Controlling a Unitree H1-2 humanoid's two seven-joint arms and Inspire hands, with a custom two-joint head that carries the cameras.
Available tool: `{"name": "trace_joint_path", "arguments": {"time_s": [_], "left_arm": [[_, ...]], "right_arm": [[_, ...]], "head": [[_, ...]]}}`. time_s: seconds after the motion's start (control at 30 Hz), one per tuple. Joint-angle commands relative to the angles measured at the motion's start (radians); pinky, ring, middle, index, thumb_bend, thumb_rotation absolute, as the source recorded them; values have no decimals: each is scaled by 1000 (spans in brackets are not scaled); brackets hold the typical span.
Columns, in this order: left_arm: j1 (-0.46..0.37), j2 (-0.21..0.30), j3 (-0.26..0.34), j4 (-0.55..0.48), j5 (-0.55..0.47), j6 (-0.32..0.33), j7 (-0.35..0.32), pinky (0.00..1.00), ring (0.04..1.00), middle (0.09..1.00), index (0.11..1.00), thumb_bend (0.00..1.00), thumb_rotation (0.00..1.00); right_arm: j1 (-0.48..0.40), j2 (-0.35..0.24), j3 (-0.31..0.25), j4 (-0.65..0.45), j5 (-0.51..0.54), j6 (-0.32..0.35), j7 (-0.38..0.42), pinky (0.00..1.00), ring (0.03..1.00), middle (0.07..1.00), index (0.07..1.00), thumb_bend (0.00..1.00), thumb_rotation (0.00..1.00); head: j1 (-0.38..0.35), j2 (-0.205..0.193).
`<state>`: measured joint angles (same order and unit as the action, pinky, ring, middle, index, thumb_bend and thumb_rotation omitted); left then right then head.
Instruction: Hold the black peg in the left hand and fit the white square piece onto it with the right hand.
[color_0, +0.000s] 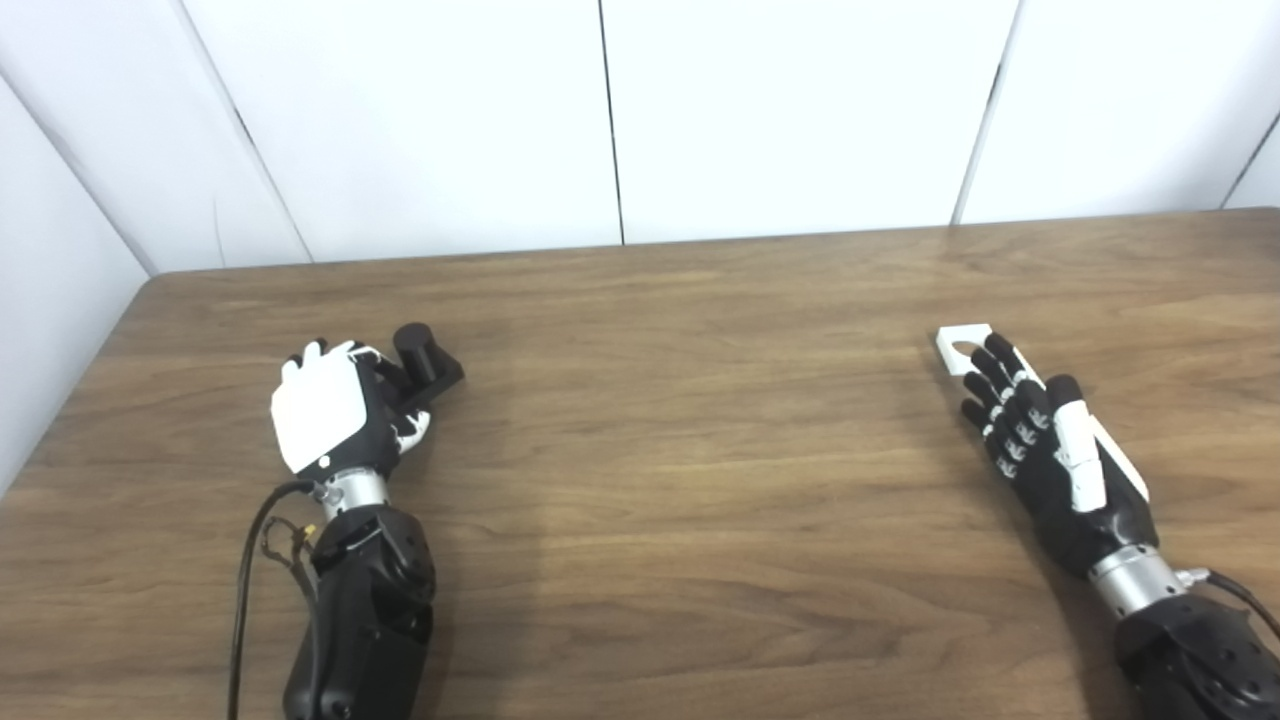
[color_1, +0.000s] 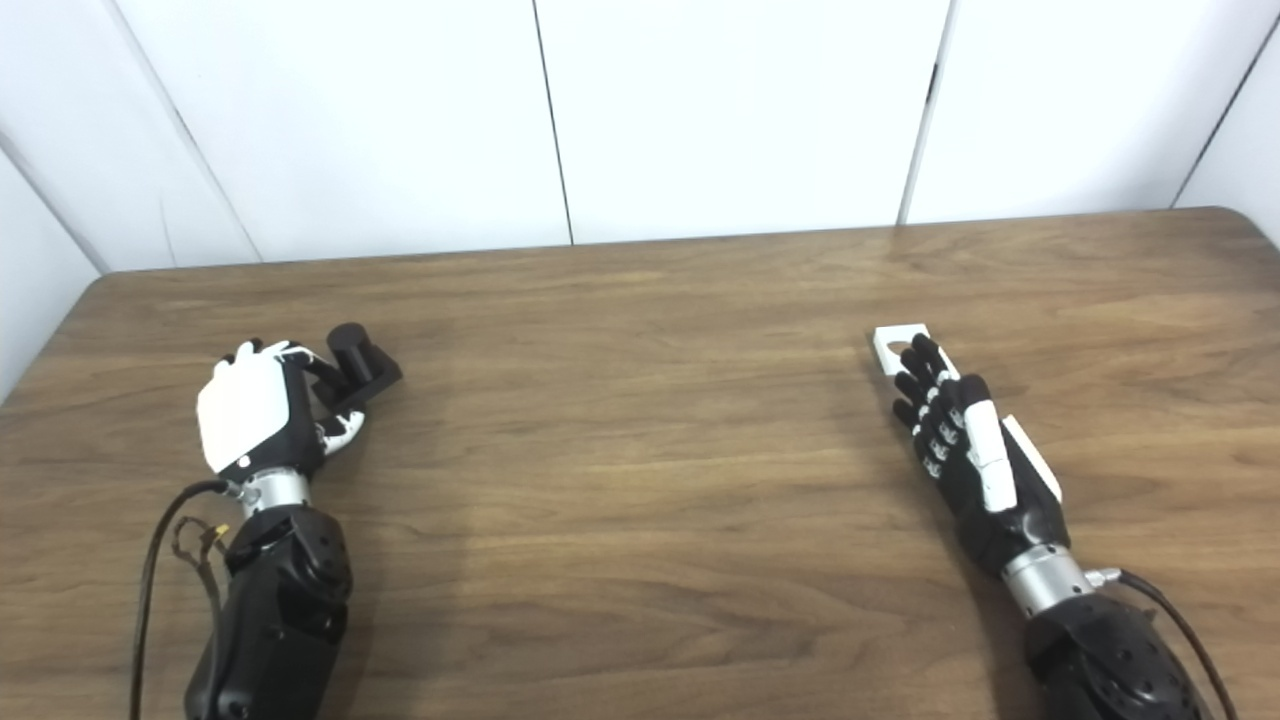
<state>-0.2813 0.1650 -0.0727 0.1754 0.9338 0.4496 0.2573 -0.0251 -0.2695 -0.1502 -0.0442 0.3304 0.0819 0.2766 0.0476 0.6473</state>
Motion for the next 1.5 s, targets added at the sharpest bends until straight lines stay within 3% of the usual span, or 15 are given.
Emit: {"name": "trace_joint_path", "arguments": {"time_s": [0.0,0.3,0.87,1.03,1.07,1.13,1.3,1.47], "left_arm": [[-24,12,-7,-43,-12,-4,4,967,945,837,489,520,57],[13,-15,-32,-126,-84,-13,-31,916,942,836,489,520,57],[36,-12,-65,-164,-74,-7,-37,919,943,838,491,519,60],[40,-8,-74,-170,-27,17,-52,935,949,864,496,518,76],[40,-9,-74,-169,-21,18,-47,928,954,881,617,673,160],[39,-9,-74,-166,-15,17,-37,924,956,892,689,759,208],[37,-9,-70,-151,-8,8,-10,978,970,923,815,842,275],[34,-4,-65,-161,17,17,-13,998,964,921,866,873,324]], "right_arm": [[3,5,-1,19,10,-19,7,1000,1000,1000,1000,653,968],[6,8,4,7,-4,-2,-8,1000,1000,1000,1000,673,960],[15,14,5,5,-2,2,-10,1000,1000,1000,1000,662,950],[16,10,7,14,2,-3,0,1000,1000,1000,1000,657,957],[16,10,7,14,1,-3,0,1000,1000,1000,1000,659,956],[16,9,8,15,-1,-3,0,1000,1000,1000,1000,660,958],[18,6,7,14,0,2,2,1000,1000,1000,1000,669,956],[17,5,4,16,4,-1,4,1000,1000,1000,1000,667,949]], "head": [[0,1],[-1,3],[-6,4],[-3,2],[-3,1],[-3,1],[-1,0],[-1,-1]]}}
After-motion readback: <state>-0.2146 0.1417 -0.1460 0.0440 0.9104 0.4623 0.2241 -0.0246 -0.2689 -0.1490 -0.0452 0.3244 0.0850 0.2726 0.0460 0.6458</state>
